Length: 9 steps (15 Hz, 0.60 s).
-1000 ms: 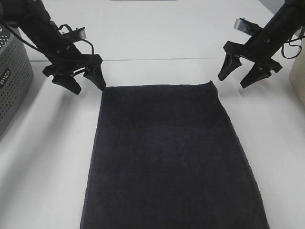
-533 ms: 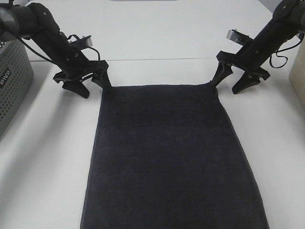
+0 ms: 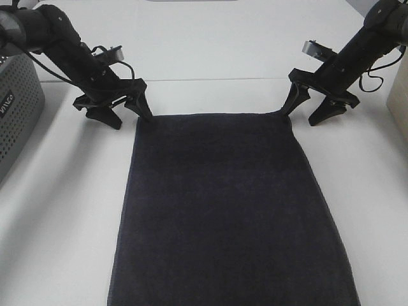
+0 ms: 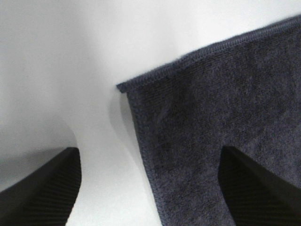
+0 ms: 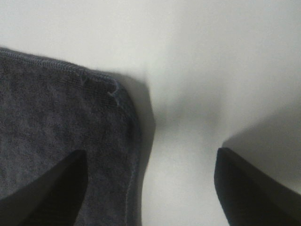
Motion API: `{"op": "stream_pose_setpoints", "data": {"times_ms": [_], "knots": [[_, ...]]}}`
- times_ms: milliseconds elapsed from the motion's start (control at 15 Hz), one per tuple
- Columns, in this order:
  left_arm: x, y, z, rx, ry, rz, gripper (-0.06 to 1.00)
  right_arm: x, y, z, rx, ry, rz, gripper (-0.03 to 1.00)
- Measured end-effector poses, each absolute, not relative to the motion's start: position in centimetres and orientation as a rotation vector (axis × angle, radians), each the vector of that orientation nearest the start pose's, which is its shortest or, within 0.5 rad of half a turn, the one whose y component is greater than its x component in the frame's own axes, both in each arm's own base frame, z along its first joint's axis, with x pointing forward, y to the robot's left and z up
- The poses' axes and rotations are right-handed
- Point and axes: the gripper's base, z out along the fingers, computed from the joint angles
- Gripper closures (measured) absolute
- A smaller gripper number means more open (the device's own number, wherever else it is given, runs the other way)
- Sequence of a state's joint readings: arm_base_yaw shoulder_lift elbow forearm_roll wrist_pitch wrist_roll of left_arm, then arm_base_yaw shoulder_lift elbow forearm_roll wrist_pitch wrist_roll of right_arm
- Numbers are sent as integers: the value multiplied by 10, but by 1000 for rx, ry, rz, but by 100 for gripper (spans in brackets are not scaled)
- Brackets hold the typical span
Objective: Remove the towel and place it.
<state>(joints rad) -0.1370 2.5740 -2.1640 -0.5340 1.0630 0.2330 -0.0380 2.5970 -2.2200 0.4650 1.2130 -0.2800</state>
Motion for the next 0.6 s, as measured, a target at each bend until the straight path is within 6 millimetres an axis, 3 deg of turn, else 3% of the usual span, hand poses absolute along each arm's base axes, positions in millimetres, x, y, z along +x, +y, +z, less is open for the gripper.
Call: {"op": "stream_pose_setpoints", "data": {"times_ms": [200, 467, 600], "knots": [[511, -125, 104, 210, 2849, -726, 18, 517, 36, 103, -203, 2962, 562, 24], [504, -163, 103, 222, 2839, -745, 20, 511, 79, 102, -338, 3003, 398, 26], [500, -178, 101, 227, 2835, -753, 24, 510, 89, 102, -358, 3005, 369, 29]]}}
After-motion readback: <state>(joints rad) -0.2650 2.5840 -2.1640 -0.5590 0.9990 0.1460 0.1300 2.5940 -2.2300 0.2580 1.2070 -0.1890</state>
